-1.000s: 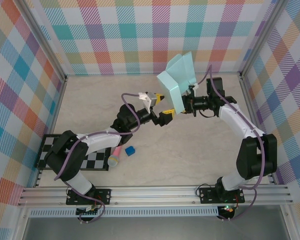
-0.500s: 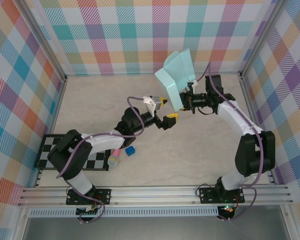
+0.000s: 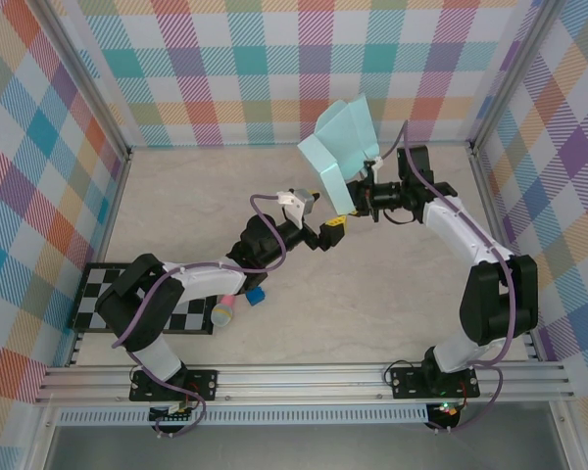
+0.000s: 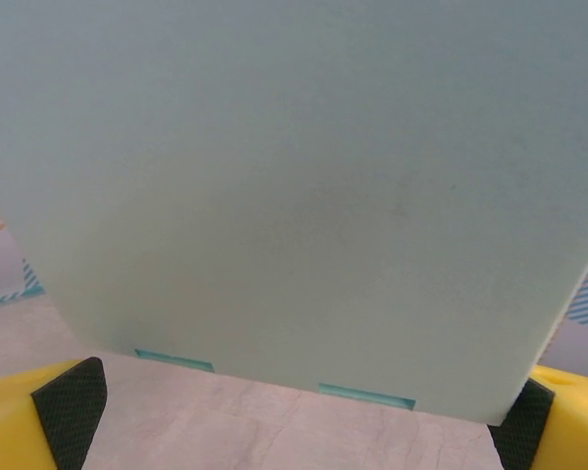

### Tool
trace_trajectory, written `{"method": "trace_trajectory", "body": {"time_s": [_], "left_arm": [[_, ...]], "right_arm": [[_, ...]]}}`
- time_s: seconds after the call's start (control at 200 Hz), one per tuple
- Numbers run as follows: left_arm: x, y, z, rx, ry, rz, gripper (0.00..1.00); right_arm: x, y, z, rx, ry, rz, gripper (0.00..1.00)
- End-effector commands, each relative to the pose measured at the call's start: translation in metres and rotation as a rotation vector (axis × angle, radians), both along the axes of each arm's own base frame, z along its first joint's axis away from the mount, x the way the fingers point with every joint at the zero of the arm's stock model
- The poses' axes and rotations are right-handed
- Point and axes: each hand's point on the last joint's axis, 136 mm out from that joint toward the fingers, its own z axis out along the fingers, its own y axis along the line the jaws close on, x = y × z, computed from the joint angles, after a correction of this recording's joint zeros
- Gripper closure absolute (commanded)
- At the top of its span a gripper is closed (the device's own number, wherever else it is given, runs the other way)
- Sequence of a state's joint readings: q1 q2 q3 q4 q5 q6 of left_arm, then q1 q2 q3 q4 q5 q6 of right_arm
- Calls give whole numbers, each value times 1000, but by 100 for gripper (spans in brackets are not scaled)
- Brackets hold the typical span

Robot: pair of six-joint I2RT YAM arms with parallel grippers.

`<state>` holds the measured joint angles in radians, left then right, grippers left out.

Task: Fold the paper box

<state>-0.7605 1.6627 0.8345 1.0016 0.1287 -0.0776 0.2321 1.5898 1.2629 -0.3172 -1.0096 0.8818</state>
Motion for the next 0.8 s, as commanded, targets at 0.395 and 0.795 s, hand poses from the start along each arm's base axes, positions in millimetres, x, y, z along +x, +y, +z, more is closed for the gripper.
{"method": "trace_trajectory", "body": {"time_s": [0.395, 0.795], "left_arm": [[21, 16, 42, -163, -68, 65, 0], [25, 29, 58, -179, -94, 39, 0]], "right_arm": [[-15, 29, 6, 10, -37, 114, 96], [-31, 28, -2, -1, -25, 190, 96]]}}
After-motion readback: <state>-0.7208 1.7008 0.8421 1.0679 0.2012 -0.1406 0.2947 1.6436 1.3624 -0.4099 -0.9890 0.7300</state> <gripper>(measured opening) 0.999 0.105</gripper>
